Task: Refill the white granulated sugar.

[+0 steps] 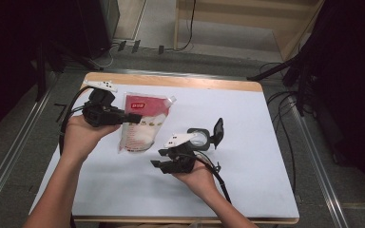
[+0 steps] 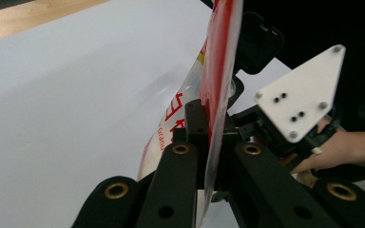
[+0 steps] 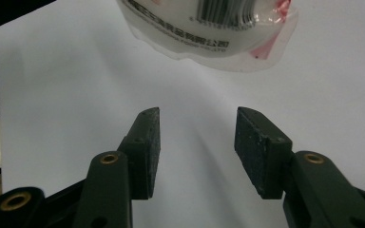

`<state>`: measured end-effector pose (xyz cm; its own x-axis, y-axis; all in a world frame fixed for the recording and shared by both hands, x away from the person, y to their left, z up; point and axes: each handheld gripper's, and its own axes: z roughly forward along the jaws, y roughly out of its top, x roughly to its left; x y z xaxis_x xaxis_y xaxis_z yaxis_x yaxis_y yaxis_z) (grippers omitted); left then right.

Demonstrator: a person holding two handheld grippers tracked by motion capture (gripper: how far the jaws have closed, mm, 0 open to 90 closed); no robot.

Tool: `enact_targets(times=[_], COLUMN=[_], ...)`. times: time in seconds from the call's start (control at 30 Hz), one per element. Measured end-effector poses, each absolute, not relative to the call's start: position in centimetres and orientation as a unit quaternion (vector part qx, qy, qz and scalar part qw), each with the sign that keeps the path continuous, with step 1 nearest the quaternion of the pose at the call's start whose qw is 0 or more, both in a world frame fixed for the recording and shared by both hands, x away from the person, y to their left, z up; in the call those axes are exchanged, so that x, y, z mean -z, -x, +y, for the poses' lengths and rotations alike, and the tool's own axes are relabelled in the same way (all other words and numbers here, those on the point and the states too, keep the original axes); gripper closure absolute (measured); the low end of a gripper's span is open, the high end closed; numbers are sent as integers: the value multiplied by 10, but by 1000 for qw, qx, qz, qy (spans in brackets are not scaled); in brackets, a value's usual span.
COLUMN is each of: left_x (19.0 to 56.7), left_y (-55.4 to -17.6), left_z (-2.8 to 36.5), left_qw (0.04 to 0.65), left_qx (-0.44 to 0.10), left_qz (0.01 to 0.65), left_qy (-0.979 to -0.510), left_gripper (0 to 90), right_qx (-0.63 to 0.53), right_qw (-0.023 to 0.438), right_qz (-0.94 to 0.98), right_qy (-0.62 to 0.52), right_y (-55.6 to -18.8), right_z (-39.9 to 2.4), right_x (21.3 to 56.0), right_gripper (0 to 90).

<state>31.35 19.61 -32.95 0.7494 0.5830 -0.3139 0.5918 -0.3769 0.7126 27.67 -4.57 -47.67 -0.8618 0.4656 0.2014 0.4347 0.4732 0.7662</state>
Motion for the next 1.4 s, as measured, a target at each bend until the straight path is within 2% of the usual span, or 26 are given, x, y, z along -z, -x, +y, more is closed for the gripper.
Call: enact_targets(times=[0.3,0.4,0.67,0.9,1.0,1.13,1.2,1.4], left_x=[313,305,295,302,310,313,314,319], left_y=[-301,-295,-287,-291,-297,-300,-302,-304], left_z=[185,181,173,170,174,176,177,173], left_qw=[432,441,454,460,467,471,469,464], left_qx=[15,25,54,74,83,81,69,53], left_qz=[343,340,329,341,358,366,368,371], left_qy=[-834,-830,-826,-817,-804,-799,-800,-802], left_gripper=[900,900,900,900,900,900,900,893], right_qx=[-446,-459,-479,-503,-503,-501,-498,-497], right_qw=[15,24,45,48,64,82,105,98], right_qz=[847,837,818,810,813,819,826,833], right_qy=[-290,-298,-315,-299,-286,-268,-244,-225], right_y=[-283,-285,-283,-278,-275,-271,-265,-257], right_z=[-43,-44,-45,-46,-46,-45,-42,-38], right_x=[486,486,488,487,486,485,482,480], right_gripper=[541,570,577,579,600,613,629,597])
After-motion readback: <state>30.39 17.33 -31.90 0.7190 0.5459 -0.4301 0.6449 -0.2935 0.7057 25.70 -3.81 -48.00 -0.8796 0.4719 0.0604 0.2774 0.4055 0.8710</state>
